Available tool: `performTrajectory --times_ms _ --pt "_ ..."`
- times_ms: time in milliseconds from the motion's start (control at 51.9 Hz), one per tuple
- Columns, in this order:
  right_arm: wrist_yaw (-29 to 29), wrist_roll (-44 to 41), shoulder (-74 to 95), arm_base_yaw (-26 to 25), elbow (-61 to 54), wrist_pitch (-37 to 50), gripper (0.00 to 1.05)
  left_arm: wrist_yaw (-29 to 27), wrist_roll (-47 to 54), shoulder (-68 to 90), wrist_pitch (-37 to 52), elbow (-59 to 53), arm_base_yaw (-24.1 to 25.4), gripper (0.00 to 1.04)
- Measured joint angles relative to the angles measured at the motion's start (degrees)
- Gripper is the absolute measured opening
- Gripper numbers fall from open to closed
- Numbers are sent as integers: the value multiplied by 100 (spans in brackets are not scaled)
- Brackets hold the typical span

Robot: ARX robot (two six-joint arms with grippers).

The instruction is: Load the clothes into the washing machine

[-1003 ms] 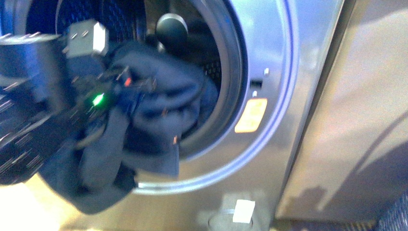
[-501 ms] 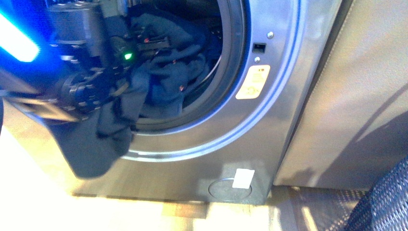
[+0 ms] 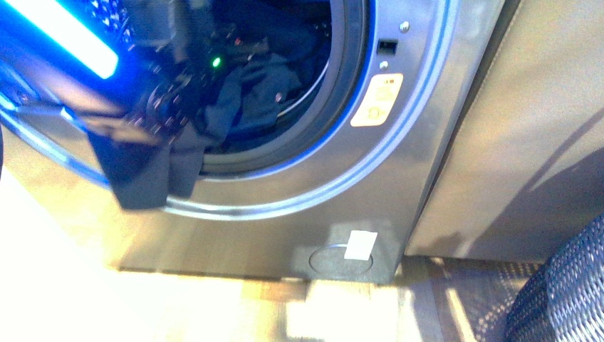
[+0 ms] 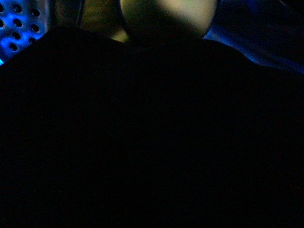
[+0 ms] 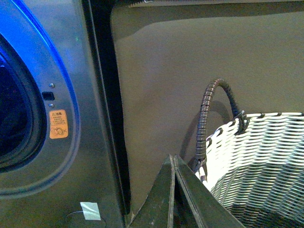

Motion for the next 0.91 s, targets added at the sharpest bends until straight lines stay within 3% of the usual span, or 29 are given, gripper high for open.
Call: performTrajectory --times_ms 559,713,906 --pt "-2 0 0 0 0 0 2 -435 103 730 -1139 1711 219 7" --pt "-2 0 0 0 0 0 2 -225 116 721 -1611 1797 243 8" --pt "-2 0 0 0 0 0 2 83 236 393 -1331 739 243 48"
